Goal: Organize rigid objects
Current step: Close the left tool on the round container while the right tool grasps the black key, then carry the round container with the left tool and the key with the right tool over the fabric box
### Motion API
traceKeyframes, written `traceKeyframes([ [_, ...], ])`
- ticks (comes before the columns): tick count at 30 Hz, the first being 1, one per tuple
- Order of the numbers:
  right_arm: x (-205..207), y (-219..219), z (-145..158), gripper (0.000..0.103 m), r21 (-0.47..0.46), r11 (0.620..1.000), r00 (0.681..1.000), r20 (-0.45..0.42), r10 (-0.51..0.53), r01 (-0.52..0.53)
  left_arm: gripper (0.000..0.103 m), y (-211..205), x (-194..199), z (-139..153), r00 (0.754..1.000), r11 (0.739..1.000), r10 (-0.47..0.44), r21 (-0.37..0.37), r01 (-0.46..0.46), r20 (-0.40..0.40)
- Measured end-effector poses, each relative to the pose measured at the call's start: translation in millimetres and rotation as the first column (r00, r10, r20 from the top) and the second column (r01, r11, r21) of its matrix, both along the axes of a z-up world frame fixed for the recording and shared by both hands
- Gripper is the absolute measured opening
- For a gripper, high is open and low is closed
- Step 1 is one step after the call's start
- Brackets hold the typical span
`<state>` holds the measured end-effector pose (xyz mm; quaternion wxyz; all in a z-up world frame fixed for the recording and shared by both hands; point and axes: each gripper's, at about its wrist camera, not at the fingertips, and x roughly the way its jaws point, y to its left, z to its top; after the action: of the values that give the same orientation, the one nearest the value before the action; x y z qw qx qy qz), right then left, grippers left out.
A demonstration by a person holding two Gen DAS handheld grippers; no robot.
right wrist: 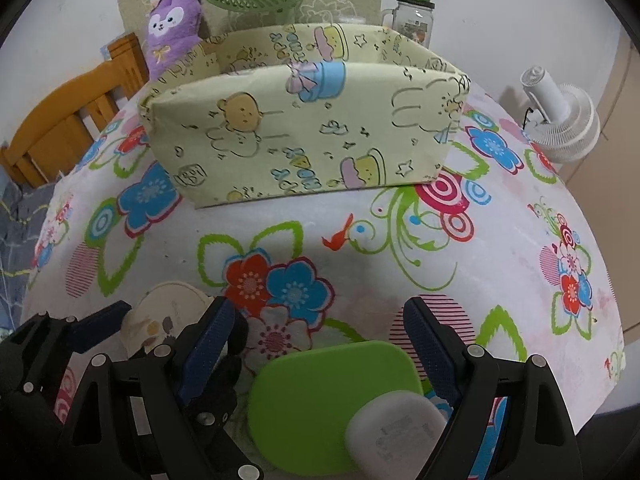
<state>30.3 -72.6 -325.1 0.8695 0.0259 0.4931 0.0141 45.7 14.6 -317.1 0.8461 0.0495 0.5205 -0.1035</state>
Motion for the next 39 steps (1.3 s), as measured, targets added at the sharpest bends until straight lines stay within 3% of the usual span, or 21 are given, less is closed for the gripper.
traceKeyframes([
  [10,-5,27,-3,0.088,-0.012,0.998,0.998,-0.003,0.068,-0.068,0.085,18,-10,1,0.999,0.999,0.037,0.040,-0.037,0.005],
  [15,-5,39,-8,0.080,-0.017,0.994,0.993,-0.023,0.112,-0.112,0.085,26,-16,-2,0.998,0.997,0.059,0.048,-0.059,-0.007],
  [21,-3,43,-14,0.060,0.015,0.992,0.990,-0.058,0.126,-0.126,0.085,32,-18,-4,0.997,0.997,0.071,0.038,-0.071,-0.013],
  [25,-3,44,-13,0.036,0.001,0.991,0.990,-0.047,0.131,-0.131,0.085,33,-17,-4,0.997,0.996,0.077,0.035,-0.076,-0.011],
  [39,7,38,6,0.035,0.005,0.994,0.994,0.004,0.106,-0.107,0.085,30,-9,13,0.997,0.996,0.079,0.033,-0.080,0.017],
])
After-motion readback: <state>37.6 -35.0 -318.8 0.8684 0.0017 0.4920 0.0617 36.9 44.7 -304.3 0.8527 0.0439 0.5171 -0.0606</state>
